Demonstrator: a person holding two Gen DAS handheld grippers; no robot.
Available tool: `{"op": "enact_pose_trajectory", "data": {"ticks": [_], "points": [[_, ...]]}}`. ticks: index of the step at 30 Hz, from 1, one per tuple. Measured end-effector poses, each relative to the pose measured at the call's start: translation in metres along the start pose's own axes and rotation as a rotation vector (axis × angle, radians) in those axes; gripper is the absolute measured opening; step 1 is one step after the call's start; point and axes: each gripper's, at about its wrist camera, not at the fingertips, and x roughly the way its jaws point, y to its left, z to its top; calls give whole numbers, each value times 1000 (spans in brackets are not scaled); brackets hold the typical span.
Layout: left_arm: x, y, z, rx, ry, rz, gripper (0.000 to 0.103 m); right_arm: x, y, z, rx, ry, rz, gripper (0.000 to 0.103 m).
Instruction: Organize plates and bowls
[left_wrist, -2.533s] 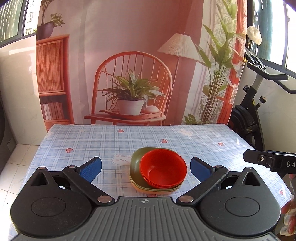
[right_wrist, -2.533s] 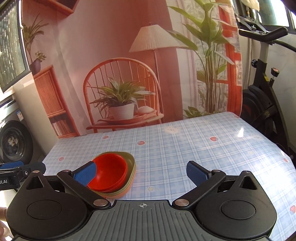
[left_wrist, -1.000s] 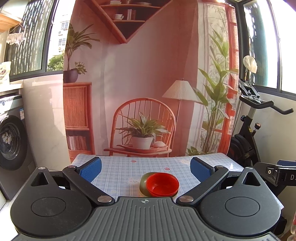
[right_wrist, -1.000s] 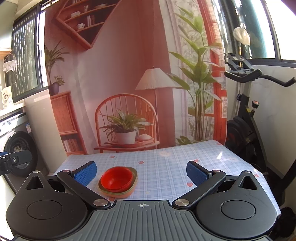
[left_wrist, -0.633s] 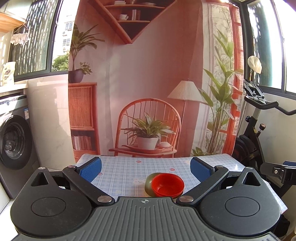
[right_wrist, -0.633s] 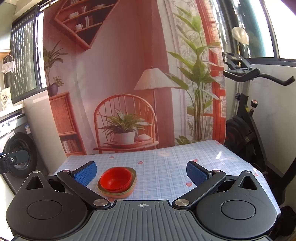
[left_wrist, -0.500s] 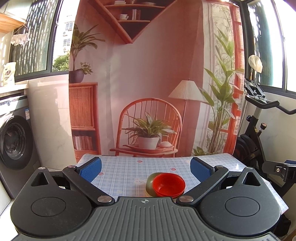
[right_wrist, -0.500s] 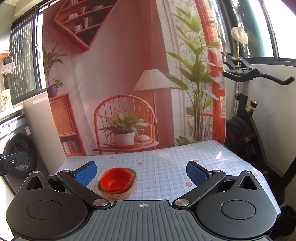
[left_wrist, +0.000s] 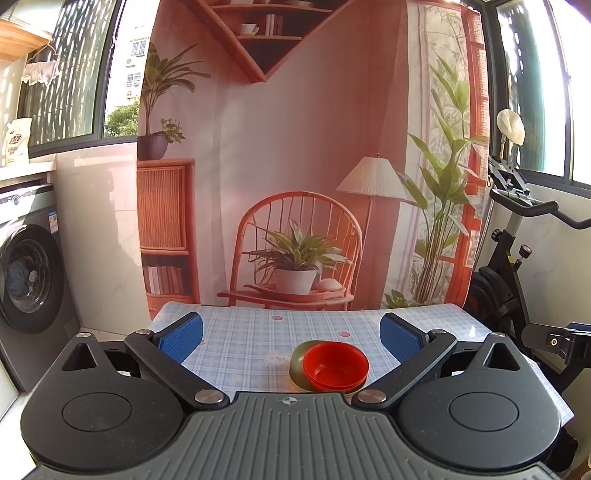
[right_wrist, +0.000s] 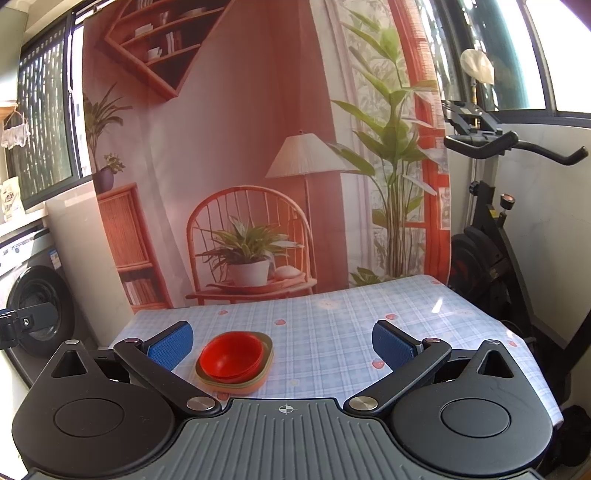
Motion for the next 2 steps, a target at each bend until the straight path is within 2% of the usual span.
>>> {"op": "enact_pose_trajectory", "data": {"ticks": [2], "points": [[2,0,-1,-6,12,-1,103,0,0,-1,1,3,2,103]]}}
